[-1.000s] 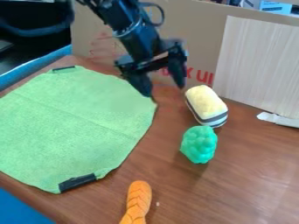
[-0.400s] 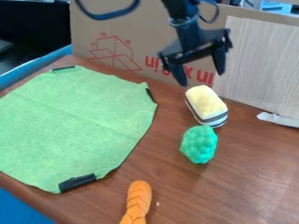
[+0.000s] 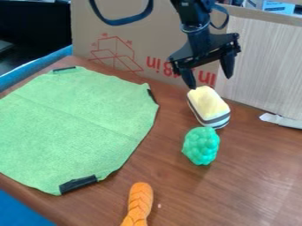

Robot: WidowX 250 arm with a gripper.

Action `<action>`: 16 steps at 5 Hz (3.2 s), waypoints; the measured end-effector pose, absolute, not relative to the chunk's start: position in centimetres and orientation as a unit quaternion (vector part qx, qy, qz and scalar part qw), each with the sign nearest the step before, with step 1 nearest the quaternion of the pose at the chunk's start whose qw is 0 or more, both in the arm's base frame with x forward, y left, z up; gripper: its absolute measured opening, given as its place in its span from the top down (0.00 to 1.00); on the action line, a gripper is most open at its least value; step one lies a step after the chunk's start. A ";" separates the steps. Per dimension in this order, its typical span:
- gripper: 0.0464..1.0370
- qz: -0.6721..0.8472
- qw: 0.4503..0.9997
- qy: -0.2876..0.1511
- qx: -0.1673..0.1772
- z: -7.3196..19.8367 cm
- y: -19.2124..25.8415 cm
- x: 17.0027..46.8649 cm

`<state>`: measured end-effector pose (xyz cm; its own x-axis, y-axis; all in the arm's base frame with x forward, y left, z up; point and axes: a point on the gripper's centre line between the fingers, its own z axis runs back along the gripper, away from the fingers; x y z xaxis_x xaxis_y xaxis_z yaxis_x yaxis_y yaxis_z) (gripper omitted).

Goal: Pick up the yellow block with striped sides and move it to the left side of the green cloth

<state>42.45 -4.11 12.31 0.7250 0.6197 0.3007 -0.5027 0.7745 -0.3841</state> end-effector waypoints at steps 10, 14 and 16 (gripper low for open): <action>0.42 0.182 0.929 -0.194 -0.257 10.0 2.2 38.1; 0.42 0.228 0.924 -0.219 -0.214 10.0 12.0 34.7; 0.42 0.223 0.941 -0.160 -0.196 10.9 17.9 29.4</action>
<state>29.38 17.87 10.94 0.8495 0.4825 0.2134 -0.3573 0.8238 -0.4400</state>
